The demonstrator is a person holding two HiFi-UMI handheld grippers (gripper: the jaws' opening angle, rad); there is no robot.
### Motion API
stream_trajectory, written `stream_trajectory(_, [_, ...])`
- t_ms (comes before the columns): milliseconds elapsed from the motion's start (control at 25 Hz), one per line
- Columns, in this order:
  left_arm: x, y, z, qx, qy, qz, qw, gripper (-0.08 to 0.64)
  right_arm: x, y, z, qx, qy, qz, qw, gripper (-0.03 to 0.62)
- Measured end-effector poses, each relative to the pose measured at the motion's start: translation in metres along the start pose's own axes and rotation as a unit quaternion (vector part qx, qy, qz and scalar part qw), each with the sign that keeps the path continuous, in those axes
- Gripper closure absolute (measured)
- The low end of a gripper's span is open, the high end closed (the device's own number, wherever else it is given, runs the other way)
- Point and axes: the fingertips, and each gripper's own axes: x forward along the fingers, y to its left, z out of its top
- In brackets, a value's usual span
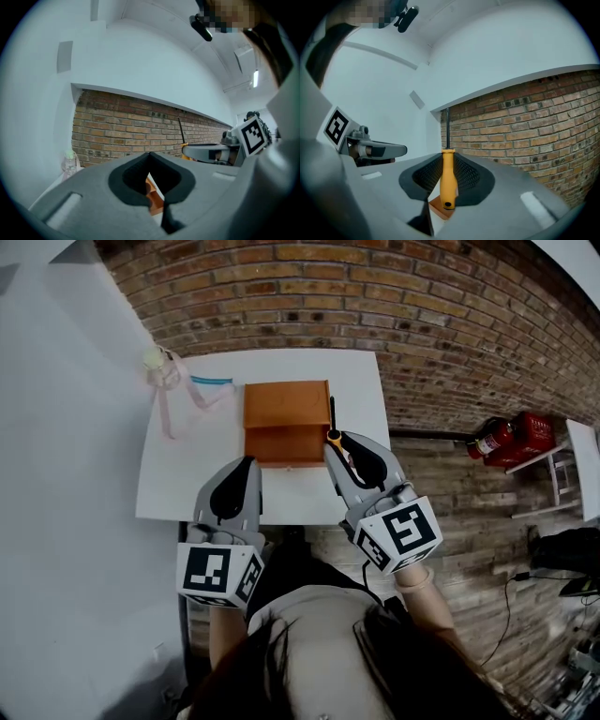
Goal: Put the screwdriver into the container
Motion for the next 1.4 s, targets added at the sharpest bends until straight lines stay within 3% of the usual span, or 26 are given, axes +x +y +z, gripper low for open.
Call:
stream_trajectory(680, [0.043,0.037,0.001,-0.004,0.006,-0.002,1.0,0.56,0.055,-0.026,-0.043,-0.033,0.063,0.008,0.997,0.514])
stream_trajectory(1400, [0.085,0.067,-0.002,-0.012,0.013,0.0,0.9998,0.56,0.102,-0.046,-0.109,-0.062,0.143,0.044,0.987,0.514])
